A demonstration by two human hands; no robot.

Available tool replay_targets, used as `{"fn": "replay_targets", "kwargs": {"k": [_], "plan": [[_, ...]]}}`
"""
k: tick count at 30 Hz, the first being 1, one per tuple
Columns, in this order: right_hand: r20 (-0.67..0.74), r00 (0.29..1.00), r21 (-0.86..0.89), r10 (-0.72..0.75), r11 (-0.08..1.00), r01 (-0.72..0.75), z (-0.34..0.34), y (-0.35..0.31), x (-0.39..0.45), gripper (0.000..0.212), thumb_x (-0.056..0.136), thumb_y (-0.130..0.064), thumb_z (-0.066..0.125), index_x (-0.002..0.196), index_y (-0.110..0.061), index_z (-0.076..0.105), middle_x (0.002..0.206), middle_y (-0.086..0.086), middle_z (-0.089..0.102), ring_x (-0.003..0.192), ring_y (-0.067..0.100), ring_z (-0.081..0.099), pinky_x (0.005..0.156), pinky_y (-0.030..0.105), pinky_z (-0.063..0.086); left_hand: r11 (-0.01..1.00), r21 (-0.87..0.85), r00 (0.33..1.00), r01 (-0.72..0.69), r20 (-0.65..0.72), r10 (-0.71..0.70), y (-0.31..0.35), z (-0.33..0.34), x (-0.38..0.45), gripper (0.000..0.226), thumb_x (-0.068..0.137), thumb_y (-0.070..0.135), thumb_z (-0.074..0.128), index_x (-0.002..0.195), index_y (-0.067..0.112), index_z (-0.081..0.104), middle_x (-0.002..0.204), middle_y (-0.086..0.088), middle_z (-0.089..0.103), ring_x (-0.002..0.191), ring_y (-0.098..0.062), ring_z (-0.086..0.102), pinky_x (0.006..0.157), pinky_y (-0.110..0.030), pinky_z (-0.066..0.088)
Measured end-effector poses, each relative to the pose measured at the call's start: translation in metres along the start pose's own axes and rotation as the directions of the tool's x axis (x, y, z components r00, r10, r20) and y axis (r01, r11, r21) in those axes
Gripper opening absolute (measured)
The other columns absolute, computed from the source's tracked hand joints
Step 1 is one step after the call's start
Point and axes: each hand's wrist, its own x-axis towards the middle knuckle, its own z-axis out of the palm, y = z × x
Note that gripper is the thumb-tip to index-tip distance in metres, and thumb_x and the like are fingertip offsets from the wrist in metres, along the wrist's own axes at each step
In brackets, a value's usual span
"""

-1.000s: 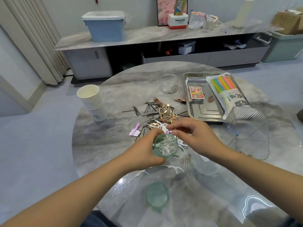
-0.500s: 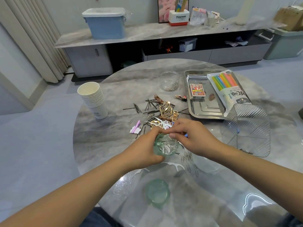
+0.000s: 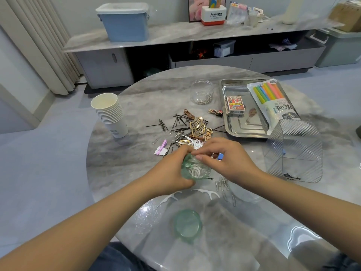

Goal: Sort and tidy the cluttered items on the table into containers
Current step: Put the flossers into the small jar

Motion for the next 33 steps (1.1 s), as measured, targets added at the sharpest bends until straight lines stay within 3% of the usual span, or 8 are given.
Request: {"fn": "replay_targets", "kwargs": {"k": [4,7,12,17,21,27,30,33], "plan": [[0.009,1.000,-0.111,0.002,0.994,-0.001,0.010,0.006,-0.001,0.009,0.079,-0.013,0.073,0.084,-0.019,0.077,0.083,0.001,0.064,0.075,0.009,0.053,0.065,0.008,0.035,1.000,-0.003,1.000,-0.010,0.000,0.010,-0.001,0.000,0.000,0.054,0.069,0.015,0.074,0.115,0.024,0.046,0.101,0.011,0.057,0.081,0.001,0.052,0.068,-0.013,0.041],[-0.029,0.999,-0.002,0.031,1.000,-0.031,0.008,0.001,-0.001,0.010,0.079,-0.014,0.071,0.086,-0.021,0.075,0.083,-0.002,0.062,0.072,0.008,0.054,0.065,0.010,0.038,1.000,0.001,1.000,0.016,0.004,-0.016,-0.004,-0.002,0.000,0.057,0.069,0.017,0.074,0.117,0.024,0.045,0.104,0.009,0.059,0.092,-0.010,0.056,0.085,-0.027,0.044],[-0.012,0.999,0.004,0.040,0.999,-0.040,0.013,-0.004,-0.003,0.006,0.076,-0.021,0.077,0.081,-0.023,0.075,0.072,-0.016,0.060,0.070,-0.001,0.053,0.063,0.009,0.037,0.998,0.064,0.999,-0.018,0.047,0.015,-0.006,0.001,-0.001,0.052,0.071,0.019,0.073,0.109,0.030,0.040,0.103,0.009,0.053,0.089,-0.010,0.050,0.070,-0.023,0.041],[0.022,0.999,-0.080,0.035,0.996,-0.033,0.010,-0.007,-0.001,0.004,0.079,-0.015,0.072,0.079,-0.017,0.075,0.066,-0.018,0.055,0.066,-0.005,0.053,0.061,0.007,0.037,0.998,0.066,0.998,-0.021,0.062,0.017,-0.005,0.001,-0.001,0.057,0.070,0.018,0.074,0.117,0.025,0.042,0.107,0.008,0.055,0.092,-0.010,0.053,0.077,-0.027,0.045],[0.086,0.996,-0.134,0.017,0.991,-0.005,0.009,-0.004,0.001,0.007,0.081,-0.016,0.069,0.084,-0.015,0.075,0.074,-0.010,0.058,0.068,0.001,0.052,0.063,0.014,0.036,0.998,0.049,0.999,-0.027,0.025,0.026,-0.004,-0.002,0.000,0.054,0.069,0.017,0.074,0.114,0.026,0.045,0.090,0.019,0.049,0.077,0.002,0.048,0.063,-0.009,0.035],[-0.015,0.972,-0.100,-0.234,0.968,0.231,0.019,0.002,-0.006,0.027,0.086,-0.026,0.055,0.100,-0.011,0.073,0.102,0.001,0.070,0.097,0.009,0.056,0.089,0.018,0.040,0.998,-0.049,0.999,0.037,0.013,-0.036,-0.007,0.002,0.002,0.058,0.065,0.025,0.077,0.113,0.022,0.045,0.100,0.004,0.057,0.085,-0.016,0.055,0.079,-0.039,0.049],[0.034,0.949,-0.199,-0.313,0.928,0.314,0.025,0.009,-0.009,0.036,0.089,-0.026,0.047,0.111,-0.007,0.069,0.116,0.007,0.066,0.109,0.011,0.052,0.098,0.019,0.035,0.987,-0.142,0.997,0.078,0.001,-0.078,-0.008,0.001,0.003,0.060,0.062,0.029,0.077,0.112,0.025,0.045,0.097,0.008,0.058,0.082,-0.011,0.055,0.080,-0.037,0.050],[0.063,0.935,-0.304,-0.350,0.886,0.351,0.026,0.014,-0.009,0.046,0.095,-0.032,0.040,0.132,-0.007,0.053,0.139,0.006,0.050,0.130,0.013,0.040,0.110,0.026,0.026,0.971,-0.220,0.995,0.090,-0.016,-0.096,-0.009,-0.001,0.003,0.067,0.067,0.022,0.081,0.122,0.028,0.041,0.108,0.009,0.060,0.097,-0.009,0.059,0.085,-0.027,0.050]]}}
